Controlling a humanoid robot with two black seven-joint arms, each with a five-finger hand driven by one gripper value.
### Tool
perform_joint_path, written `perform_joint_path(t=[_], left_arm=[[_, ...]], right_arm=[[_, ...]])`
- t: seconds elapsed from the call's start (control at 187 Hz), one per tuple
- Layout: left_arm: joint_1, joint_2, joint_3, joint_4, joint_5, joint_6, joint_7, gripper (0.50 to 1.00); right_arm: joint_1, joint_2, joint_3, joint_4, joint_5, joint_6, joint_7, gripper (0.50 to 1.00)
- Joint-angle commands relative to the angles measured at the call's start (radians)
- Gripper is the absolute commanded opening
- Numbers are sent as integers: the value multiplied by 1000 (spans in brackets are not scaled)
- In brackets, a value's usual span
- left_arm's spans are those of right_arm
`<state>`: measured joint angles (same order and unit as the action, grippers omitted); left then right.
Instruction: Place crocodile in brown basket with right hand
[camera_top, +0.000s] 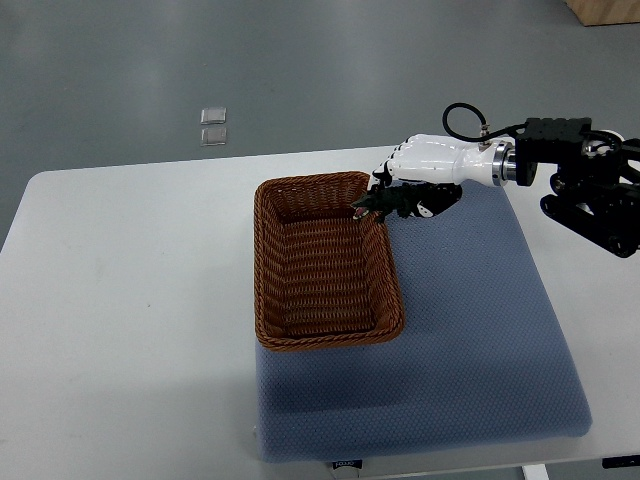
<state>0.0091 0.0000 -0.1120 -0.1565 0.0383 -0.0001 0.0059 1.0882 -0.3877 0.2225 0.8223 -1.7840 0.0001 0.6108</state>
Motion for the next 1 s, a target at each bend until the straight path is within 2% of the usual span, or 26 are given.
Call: perform_joint_path(t=[0.0, 0.166, 0.365, 0.418, 0.515, 0.574, 0.825, 0.997], left_arm=[[0, 0, 0, 0, 0, 0, 0, 1000], [0, 0, 0, 0, 0, 0, 0, 1000], [0, 0, 0, 0, 0, 0, 0, 1000], [0, 0, 0, 0, 0, 0, 0, 1000], [0, 0, 0, 0, 0, 0, 0, 1000], [0, 0, 0, 0, 0, 0, 0, 1000], [0, 0, 0, 0, 0, 0, 0, 1000], [0, 0, 0, 0, 0, 0, 0, 1000]], right_arm=[[16, 47, 0, -2, 0, 12, 0, 641], [21, 128, 0, 0, -2, 1, 0, 668], [12, 176, 1, -2, 0, -6, 0, 701], [7, 184, 6, -2, 0, -6, 0, 731], [-17, 193, 23, -5, 0, -6, 0, 836], [-27, 201, 23, -8, 2, -6, 0, 917], [-42, 205, 24, -14, 101, -26, 0, 930], [-39, 197, 26, -69, 271, 23, 0, 928]])
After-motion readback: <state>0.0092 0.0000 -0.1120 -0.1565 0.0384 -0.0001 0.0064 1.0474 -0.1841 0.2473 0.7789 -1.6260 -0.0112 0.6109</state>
